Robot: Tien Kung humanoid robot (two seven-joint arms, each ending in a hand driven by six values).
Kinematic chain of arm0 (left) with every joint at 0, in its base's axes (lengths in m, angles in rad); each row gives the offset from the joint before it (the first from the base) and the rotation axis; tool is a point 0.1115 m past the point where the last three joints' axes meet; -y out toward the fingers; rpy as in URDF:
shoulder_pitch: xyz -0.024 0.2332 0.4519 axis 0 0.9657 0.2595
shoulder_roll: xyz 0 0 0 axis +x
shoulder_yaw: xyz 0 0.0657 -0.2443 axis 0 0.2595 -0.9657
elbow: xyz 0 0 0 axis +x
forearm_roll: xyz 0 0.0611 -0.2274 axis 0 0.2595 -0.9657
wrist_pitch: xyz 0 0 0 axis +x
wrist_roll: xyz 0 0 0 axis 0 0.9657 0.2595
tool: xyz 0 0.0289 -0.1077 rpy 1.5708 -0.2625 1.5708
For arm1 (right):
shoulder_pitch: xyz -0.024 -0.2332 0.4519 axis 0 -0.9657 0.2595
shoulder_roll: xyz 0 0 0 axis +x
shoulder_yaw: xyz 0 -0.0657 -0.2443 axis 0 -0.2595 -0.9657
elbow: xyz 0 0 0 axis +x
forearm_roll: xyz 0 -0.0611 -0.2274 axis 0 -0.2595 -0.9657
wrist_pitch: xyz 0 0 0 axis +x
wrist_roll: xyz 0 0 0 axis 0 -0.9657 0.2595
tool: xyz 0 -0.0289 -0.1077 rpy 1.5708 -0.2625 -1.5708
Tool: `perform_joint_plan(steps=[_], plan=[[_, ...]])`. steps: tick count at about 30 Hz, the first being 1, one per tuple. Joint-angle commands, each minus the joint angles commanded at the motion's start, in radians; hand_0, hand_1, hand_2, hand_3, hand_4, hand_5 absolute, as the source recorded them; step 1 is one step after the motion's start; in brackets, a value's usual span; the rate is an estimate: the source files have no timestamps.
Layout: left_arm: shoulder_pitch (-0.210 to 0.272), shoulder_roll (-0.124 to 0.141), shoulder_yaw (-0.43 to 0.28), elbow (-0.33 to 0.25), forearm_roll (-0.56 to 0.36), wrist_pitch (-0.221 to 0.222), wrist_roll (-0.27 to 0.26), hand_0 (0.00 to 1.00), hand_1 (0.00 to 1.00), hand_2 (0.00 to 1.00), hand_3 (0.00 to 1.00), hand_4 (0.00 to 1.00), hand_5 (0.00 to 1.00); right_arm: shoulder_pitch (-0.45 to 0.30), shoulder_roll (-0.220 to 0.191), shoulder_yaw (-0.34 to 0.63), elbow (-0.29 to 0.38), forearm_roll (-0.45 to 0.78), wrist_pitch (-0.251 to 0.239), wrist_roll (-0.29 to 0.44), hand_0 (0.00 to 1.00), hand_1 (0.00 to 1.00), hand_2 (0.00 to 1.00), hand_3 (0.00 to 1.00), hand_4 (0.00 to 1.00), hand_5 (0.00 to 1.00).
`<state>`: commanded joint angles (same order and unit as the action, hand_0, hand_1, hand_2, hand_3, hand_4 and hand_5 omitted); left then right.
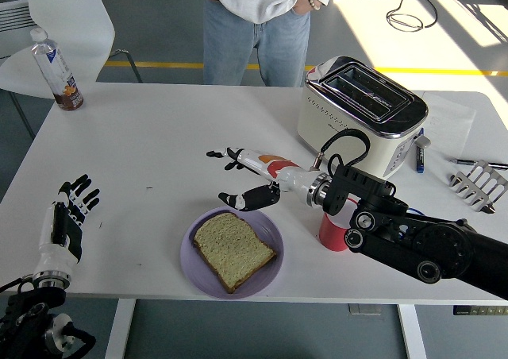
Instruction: Push plate across desktop,pick up the break from the machine,place the break in the plate
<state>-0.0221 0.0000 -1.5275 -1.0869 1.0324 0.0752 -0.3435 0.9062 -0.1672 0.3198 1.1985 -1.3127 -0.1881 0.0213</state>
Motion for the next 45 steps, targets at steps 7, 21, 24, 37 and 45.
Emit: perform_joint_plan(steps=[7,21,24,37,45], plan=[[-0.005,0.0,-0.005,-0.003,0.002,0.0,0.0,0.806,0.799,0.879,0.786,0.519,0.998,-0.027,-0.044,0.092,0.087,0.058,-0.007,0.052,0.821,0.814,0.934,0.954,0.708,0.266],[0.004,0.0,-0.012,-0.005,0.001,0.002,-0.001,0.805,0.799,0.879,0.786,0.519,0.998,-0.165,-0.168,0.499,0.31,0.471,0.026,0.164,0.775,0.764,0.801,0.815,0.571,0.326],[0.006,0.0,-0.011,-0.004,0.001,0.002,-0.001,0.805,0.799,0.879,0.785,0.518,0.998,-0.201,-0.182,0.598,0.335,0.526,0.026,0.17,0.786,0.768,0.805,0.821,0.565,0.343],[0.009,0.0,-0.011,-0.004,0.0,0.003,-0.003,0.805,0.798,0.879,0.785,0.52,0.998,-0.313,-0.231,0.933,0.389,0.714,0.096,0.15,0.795,0.772,0.809,0.838,0.524,0.433],[0.002,0.0,-0.015,-0.005,0.0,0.003,-0.003,0.805,0.797,0.879,0.785,0.518,0.998,-0.334,-0.36,0.994,0.387,0.768,0.126,0.118,0.795,0.771,0.808,0.832,0.515,0.457]])
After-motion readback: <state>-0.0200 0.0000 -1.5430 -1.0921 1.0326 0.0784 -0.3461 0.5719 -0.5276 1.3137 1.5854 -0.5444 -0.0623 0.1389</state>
